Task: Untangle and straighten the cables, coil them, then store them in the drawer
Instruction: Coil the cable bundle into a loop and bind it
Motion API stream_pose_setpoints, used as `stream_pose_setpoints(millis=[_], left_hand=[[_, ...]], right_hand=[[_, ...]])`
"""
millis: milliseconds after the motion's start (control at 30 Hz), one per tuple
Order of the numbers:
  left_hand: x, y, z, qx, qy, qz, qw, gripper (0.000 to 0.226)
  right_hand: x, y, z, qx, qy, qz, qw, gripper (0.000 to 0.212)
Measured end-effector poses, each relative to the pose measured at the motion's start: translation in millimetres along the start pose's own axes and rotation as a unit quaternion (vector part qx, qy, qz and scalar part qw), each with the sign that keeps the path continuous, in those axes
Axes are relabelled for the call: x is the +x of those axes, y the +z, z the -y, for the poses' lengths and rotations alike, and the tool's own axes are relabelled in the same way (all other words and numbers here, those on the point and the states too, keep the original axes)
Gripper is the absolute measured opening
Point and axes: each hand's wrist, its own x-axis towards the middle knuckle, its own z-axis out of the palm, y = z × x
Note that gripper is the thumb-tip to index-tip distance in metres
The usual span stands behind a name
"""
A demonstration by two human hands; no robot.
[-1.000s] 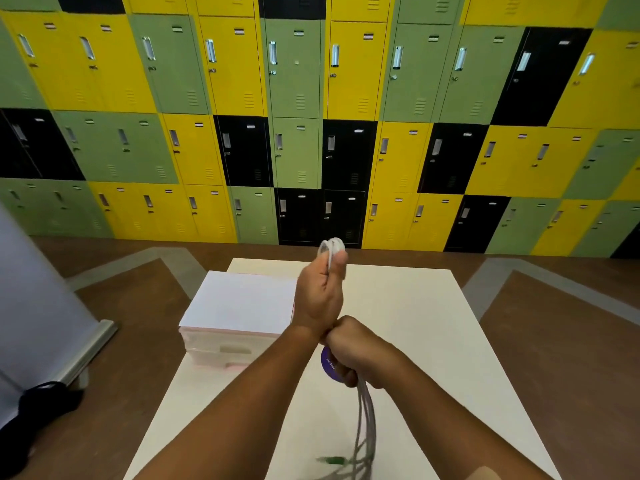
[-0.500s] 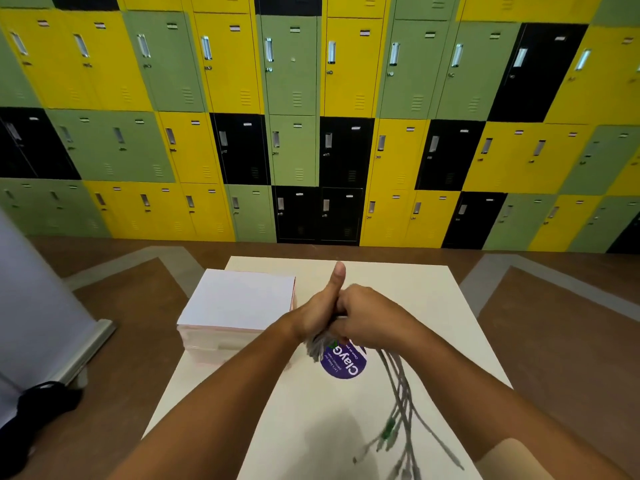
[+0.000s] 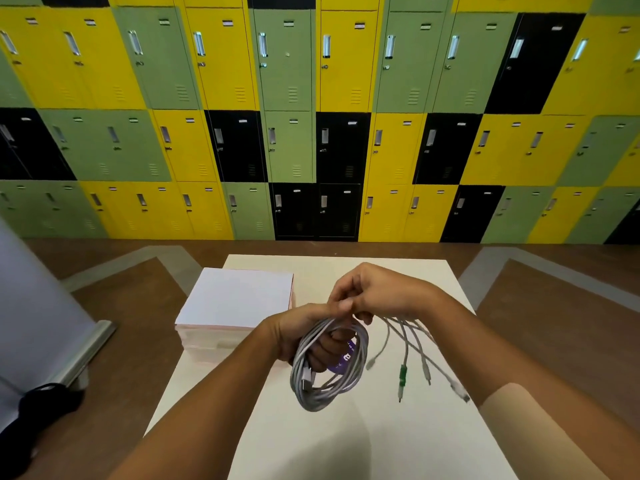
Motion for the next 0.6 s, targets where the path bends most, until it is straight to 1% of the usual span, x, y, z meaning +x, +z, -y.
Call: stream_pose_setpoints(millis=[67, 133, 200, 300, 433, 600], left_hand=[[-3.9, -1.2, -1.4, -0.005, 0.016, -0.005, 1.0, 0.053], [-6.1, -3.0, -3.8, -0.005, 0.036, -0.018, 0.999, 0.046], [-9.0, -4.7, -6.2, -0.001, 0.047, -0.036, 0.998, 0.044], [-12.1, -7.8, -6.2, 0.019, 0.049, -0.075, 0.996, 0.044], [-11.8, -7.3, -5.5, 0.04, 0.05, -0.133, 0.989, 0.044], [-14.4, -6.7, -7.2, -0.029, 0.05, -0.081, 0.995, 0.055]], right_hand=[[3.0, -1.2, 0.3, -0.045, 0.001, -0.031, 0.999, 0.011], [5.5, -2.1, -3.0, -0.046, -0.004, -0.079, 0.996, 0.017], [4.4, -4.9, -7.1, -0.037, -0.01, -0.101, 0.994, 0.021], [0.6, -6.5, -11.2, -0.003, -0.023, -0.09, 0.996, 0.016], [5.6, -1.6, -16.2, -0.027, -0.035, -0.12, 0.992, 0.013], [4.5, -1.4, -17.0, -0.046, -0.059, -0.16, 0.984, 0.015]])
